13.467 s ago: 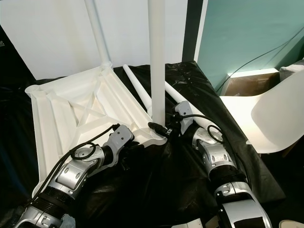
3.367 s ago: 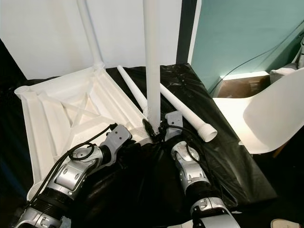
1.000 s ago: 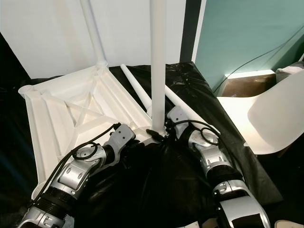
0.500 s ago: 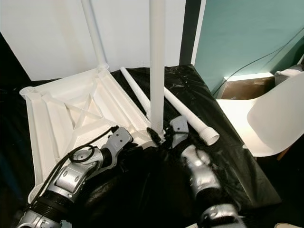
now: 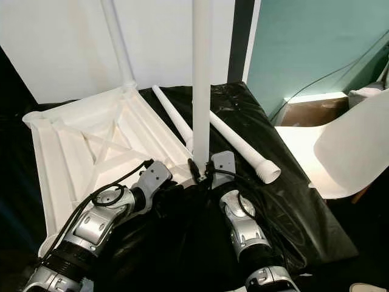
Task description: Building children table
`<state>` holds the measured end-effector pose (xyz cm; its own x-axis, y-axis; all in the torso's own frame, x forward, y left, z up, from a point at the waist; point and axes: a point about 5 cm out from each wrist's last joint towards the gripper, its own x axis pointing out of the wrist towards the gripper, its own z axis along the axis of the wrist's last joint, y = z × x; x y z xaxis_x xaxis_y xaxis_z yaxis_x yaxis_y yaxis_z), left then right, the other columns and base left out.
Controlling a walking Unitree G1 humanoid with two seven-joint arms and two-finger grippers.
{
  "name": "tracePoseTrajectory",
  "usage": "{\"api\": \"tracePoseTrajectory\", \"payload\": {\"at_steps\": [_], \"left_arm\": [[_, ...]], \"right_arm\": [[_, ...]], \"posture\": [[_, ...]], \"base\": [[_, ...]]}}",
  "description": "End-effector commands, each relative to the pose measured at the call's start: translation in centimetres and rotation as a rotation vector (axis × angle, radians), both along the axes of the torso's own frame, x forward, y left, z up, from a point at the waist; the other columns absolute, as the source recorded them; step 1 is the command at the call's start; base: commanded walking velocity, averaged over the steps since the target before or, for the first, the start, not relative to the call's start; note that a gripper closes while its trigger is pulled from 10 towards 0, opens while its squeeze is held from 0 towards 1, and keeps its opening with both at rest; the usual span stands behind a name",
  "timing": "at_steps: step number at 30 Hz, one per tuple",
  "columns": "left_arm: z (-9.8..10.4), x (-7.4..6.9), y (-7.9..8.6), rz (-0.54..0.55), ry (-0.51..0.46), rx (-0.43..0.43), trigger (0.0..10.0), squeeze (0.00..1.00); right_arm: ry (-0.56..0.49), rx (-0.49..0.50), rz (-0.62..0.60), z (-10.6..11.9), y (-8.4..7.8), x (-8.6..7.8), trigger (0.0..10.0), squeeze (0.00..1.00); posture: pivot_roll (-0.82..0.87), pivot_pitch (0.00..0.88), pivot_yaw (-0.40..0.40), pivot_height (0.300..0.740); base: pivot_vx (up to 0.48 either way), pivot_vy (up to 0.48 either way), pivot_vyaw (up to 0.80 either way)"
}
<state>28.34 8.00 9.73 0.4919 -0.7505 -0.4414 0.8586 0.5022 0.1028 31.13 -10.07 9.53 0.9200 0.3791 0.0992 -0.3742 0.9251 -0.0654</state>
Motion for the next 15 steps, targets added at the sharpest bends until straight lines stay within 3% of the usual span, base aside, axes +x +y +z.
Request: {"api": "tracePoseTrajectory", "payload": {"at_steps": [1, 2, 3, 4, 5, 10, 13, 14, 15], "left_arm": [[-3.8, -1.7, 0.4, 0.003, 0.171, 0.072, 10.0, 0.00], [-3.8, -1.7, 0.4, 0.003, 0.171, 0.072, 10.0, 0.00], [-3.1, -2.0, 0.2, -0.030, 0.166, -0.001, 10.0, 0.24], [-3.1, -2.0, 0.2, -0.030, 0.166, -0.001, 10.0, 0.24], [-2.8, -1.9, 0.2, -0.033, 0.160, -0.033, 10.0, 1.00], [-2.0, -2.0, 0.4, -0.048, 0.132, -0.084, 10.0, 1.00], [-1.4, -1.5, 1.2, 0.005, 0.058, -0.080, 10.0, 1.00], [-1.0, -1.6, 1.4, 0.006, 0.041, -0.098, 10.0, 0.44], [-0.7, -1.8, 1.6, -0.009, 0.029, -0.118, 10.0, 0.00]], "right_arm": [[-0.014, -0.010, 0.017, 0.3, 0.2, 0.1, 10.0, 1.00], [-0.014, -0.010, 0.017, 0.3, 0.2, 0.1, 10.0, 1.00], [-0.014, -0.028, 0.042, 0.2, 0.4, -0.1, 10.0, 0.00], [-0.014, -0.028, 0.042, 0.2, 0.4, -0.1, 10.0, 0.00], [-0.007, -0.032, 0.051, 0.1, 0.4, -0.2, 10.0, 0.00], [0.008, -0.047, 0.074, -0.3, 0.2, -0.4, 10.0, 0.00], [0.009, -0.068, 0.087, -0.3, -0.1, -0.5, 10.0, 0.00], [0.011, -0.084, 0.094, -0.4, -0.3, -0.6, 10.0, 0.00], [0.012, -0.099, 0.102, -0.4, -0.5, -0.7, 10.0, 0.00]], "posture": [[0.06, 0.000, 0.002, 0.740], [0.06, 0.000, 0.002, 0.740], [0.06, 0.000, -0.002, 0.740], [0.06, 0.000, -0.002, 0.740], [0.07, 0.000, -0.002, 0.740], [0.07, 0.000, -0.003, 0.740], [0.05, 0.000, 0.006, 0.740], [0.04, 0.000, 0.007, 0.740], [0.04, 0.000, 0.007, 0.740]], "base": [[0.000, 0.000, 0.00], [0.000, 0.000, 0.00], [0.000, 0.000, 0.00], [0.000, 0.000, 0.00], [0.000, 0.000, 0.00], [0.000, 0.000, 0.00], [0.000, 0.000, 0.00], [0.000, 0.000, 0.00], [0.000, 0.000, 0.00]]}}
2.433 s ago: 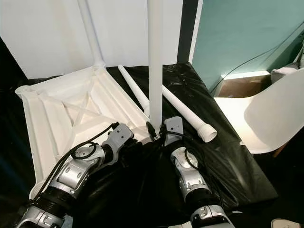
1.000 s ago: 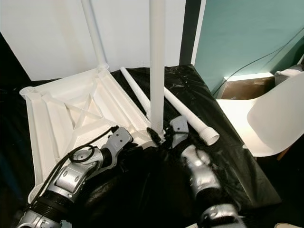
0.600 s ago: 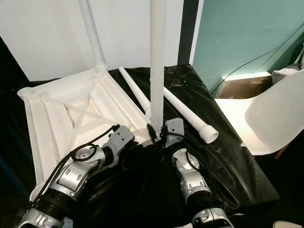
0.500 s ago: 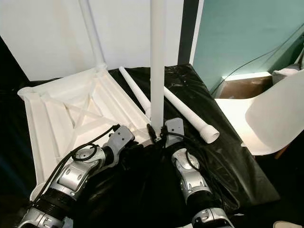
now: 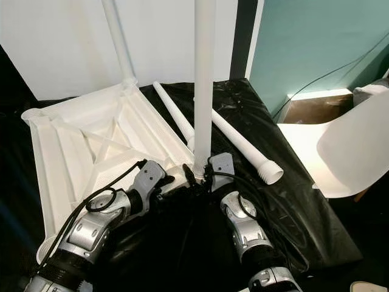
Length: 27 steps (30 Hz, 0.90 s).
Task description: Building children table
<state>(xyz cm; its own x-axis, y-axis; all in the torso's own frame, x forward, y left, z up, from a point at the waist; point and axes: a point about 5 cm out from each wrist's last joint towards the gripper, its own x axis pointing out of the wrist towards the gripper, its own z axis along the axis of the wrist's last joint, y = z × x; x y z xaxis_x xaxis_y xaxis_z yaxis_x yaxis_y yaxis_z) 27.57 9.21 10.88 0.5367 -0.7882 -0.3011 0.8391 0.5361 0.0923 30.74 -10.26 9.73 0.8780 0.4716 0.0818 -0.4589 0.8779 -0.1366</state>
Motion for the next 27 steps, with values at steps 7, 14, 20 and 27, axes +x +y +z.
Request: {"api": "tracePoseTrajectory", "payload": {"at_steps": [7, 14, 20, 27], "left_arm": [[-0.8, -2.2, 0.5, -0.095, 0.079, -0.094, 10.0, 0.00], [0.5, -3.0, 0.8, -0.046, 0.035, -0.277, 10.0, 0.00], [1.0, -2.9, 1.2, 0.052, -0.011, -0.371, 10.0, 0.00], [2.0, -1.9, 1.1, 0.165, -0.081, -0.466, 10.0, 0.00]], "right_arm": [[0.010, -0.064, 0.021, -0.3, -1.0, -0.7, 10.0, 0.00], [-0.069, -0.093, -0.072, 0.9, -3.1, -1.7, 10.0, 0.00], [-0.104, -0.125, -0.126, 1.7, -5.1, -2.8, 10.0, 0.00], [-0.147, -0.177, -0.186, 2.8, -6.7, -3.3, 10.0, 0.00]], "posture": [[0.02, 0.000, 0.016, 0.740], [-0.03, 0.000, 0.032, 0.740], [-0.05, 0.000, 0.044, 0.740], [-0.08, 0.000, 0.045, 0.740]], "base": [[0.000, 0.000, 0.00], [0.000, 0.000, 0.00], [0.000, 0.000, 0.00], [0.000, 0.000, 0.00]]}}
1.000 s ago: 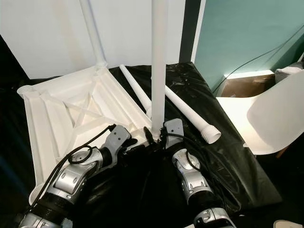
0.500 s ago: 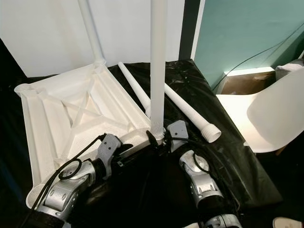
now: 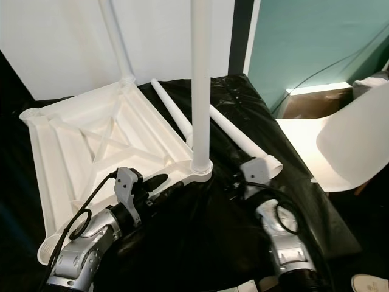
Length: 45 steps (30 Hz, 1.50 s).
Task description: Building children table
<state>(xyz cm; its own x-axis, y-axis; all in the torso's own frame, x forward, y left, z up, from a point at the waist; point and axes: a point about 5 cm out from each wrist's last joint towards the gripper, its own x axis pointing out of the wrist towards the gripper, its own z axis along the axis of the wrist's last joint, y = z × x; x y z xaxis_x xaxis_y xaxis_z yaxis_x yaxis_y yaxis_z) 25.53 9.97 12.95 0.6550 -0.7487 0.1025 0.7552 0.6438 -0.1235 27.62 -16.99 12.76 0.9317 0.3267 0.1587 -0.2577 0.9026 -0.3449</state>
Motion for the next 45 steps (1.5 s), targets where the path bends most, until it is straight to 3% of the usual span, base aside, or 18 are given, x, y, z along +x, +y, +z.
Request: {"api": "tracePoseTrajectory", "payload": {"at_steps": [1, 7, 13, 18, 20, 23, 29, 34, 40, 45], "left_arm": [[0.3, 0.5, 0.3, 0.042, -0.016, -0.024, 10.0, 0.00], [0.3, 1.2, 0.2, 0.097, -0.019, -0.018, 10.0, 0.00], [-0.5, 1.0, 0.2, 0.110, 0.013, -0.001, 10.0, 0.00], [-0.8, 0.8, 0.1, 0.109, 0.020, 0.002, 10.0, 0.00], [-0.9, 0.8, 0.0, 0.105, 0.025, 0.003, 10.0, 0.00], [-1.2, 0.7, -0.4, 0.083, 0.034, 0.014, 10.0, 0.00], [-1.4, 0.8, -0.5, 0.071, 0.040, 0.017, 10.0, 0.00], [-1.5, 0.9, -0.9, 0.056, 0.039, 0.025, 10.0, 0.00], [-1.5, 1.2, -1.1, 0.051, 0.032, 0.031, 10.0, 0.00], [-1.5, 1.3, -1.1, 0.053, 0.029, 0.035, 10.0, 0.00]], "right_arm": [[0.010, -0.013, -0.015, -0.2, 0.0, -0.3, 10.0, 0.00], [-0.015, -0.060, -0.057, 0.3, -0.2, -0.8, 10.0, 0.00], [-0.042, -0.262, -0.149, 0.8, -2.4, -2.1, 10.0, 0.00], [-0.060, -0.344, -0.186, 0.9, -3.1, -2.6, 10.0, 0.00], [-0.065, -0.398, -0.208, 0.9, -3.4, -2.8, 10.0, 0.00], [-0.066, -0.599, -0.286, 1.5, -4.9, -3.0, 10.0, 0.00], [-0.013, -0.761, -0.270, 1.6, -5.7, -3.2, 10.0, 0.00], [0.024, -0.782, -0.270, 1.0, -6.2, -2.5, 10.0, 0.00], [0.038, -0.798, -0.216, 0.4, -5.3, -0.1, 10.0, 0.00], [0.028, -0.805, -0.205, 0.5, -4.8, 0.8, 10.0, 0.00]], "posture": [[-0.08, 0.000, 0.045, 0.740], [-0.08, 0.000, 0.044, 0.740], [-0.09, 0.000, 0.035, 0.740], [-0.10, 0.000, 0.033, 0.740], [-0.10, 0.000, 0.035, 0.740], [-0.10, 0.000, 0.037, 0.740], [-0.13, 0.000, 0.043, 0.740], [-0.14, 0.000, 0.044, 0.740], [-0.12, 0.000, 0.045, 0.740], [-0.12, 0.000, 0.045, 0.740]], "base": [[0.000, 0.000, 0.00], [0.000, 0.000, 0.00], [0.000, 0.000, 0.00], [0.000, 0.000, 0.00], [0.000, 0.000, 0.00], [0.000, 0.000, 0.00], [0.000, 0.000, 0.00], [0.000, 0.000, 0.00], [0.000, 0.000, 0.00], [0.000, 0.000, 0.00]]}}
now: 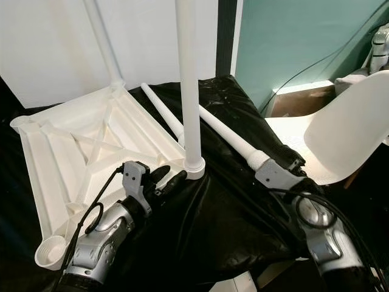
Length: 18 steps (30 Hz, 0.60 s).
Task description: Building children table
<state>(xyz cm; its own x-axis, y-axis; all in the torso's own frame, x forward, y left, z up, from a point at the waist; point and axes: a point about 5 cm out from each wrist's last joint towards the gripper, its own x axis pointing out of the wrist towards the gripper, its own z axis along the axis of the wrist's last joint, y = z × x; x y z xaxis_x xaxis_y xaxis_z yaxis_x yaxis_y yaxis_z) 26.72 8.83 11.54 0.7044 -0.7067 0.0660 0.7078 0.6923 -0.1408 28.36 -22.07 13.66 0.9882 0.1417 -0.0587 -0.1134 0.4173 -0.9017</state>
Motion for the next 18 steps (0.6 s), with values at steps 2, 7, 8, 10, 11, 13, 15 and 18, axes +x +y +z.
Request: {"api": "tracePoseTrajectory", "payload": {"at_steps": [2, 7, 8, 10, 11, 13, 15, 18], "left_arm": [[-0.1, 0.0, 0.3, -0.002, -0.012, 0.024, 10.0, 0.00], [-0.1, -0.1, 0.7, 0.009, -0.015, 0.031, 10.0, 0.00], [-0.1, -0.1, 0.8, 0.012, -0.016, 0.033, 10.0, 0.00], [-0.1, -0.2, 1.0, 0.020, -0.018, 0.039, 10.0, 0.00], [-0.1, -0.2, 1.0, 0.022, -0.019, 0.041, 10.0, 0.00], [0.0, -0.2, 1.1, 0.022, -0.019, 0.042, 10.0, 0.00], [0.0, -0.2, 1.1, 0.022, -0.020, 0.043, 10.0, 0.00], [0.1, -0.1, 1.0, 0.021, -0.025, 0.045, 10.0, 0.00]], "right_arm": [[0.029, -0.013, 0.024, -0.5, 0.5, 1.2, 10.0, 0.00], [0.053, -0.018, 0.035, -1.0, 0.7, 2.2, 9.8, 0.00], [0.058, -0.021, 0.038, -1.2, 0.7, 2.4, 9.6, 0.00], [0.078, -0.026, 0.039, -1.9, 0.9, 3.2, 9.0, 0.00], [0.089, -0.020, 0.037, -2.1, 1.0, 3.5, 9.0, 0.00], [0.096, -0.015, 0.035, -2.3, 1.2, 3.8, 9.0, 0.00], [0.099, -0.013, 0.035, -2.3, 1.4, 4.1, 9.0, 0.00], [0.117, -0.012, 0.041, -2.8, 1.9, 5.0, 9.0, 0.00]], "posture": [[-0.09, 0.000, 0.041, 0.740], [-0.07, 0.000, 0.040, 0.740], [-0.07, 0.000, 0.040, 0.740], [-0.05, 0.000, 0.042, 0.740], [-0.05, 0.000, 0.042, 0.740], [-0.05, 0.000, 0.043, 0.740], [-0.05, 0.000, 0.043, 0.740], [-0.05, 0.000, 0.044, 0.740]], "base": [[0.000, 0.000, 0.00], [0.000, 0.000, 0.00], [0.000, 0.000, 0.00], [0.000, 0.000, 0.00], [0.000, 0.000, 0.00], [0.000, 0.000, 0.00], [0.000, 0.000, 0.00], [0.000, 0.000, 0.00]]}}
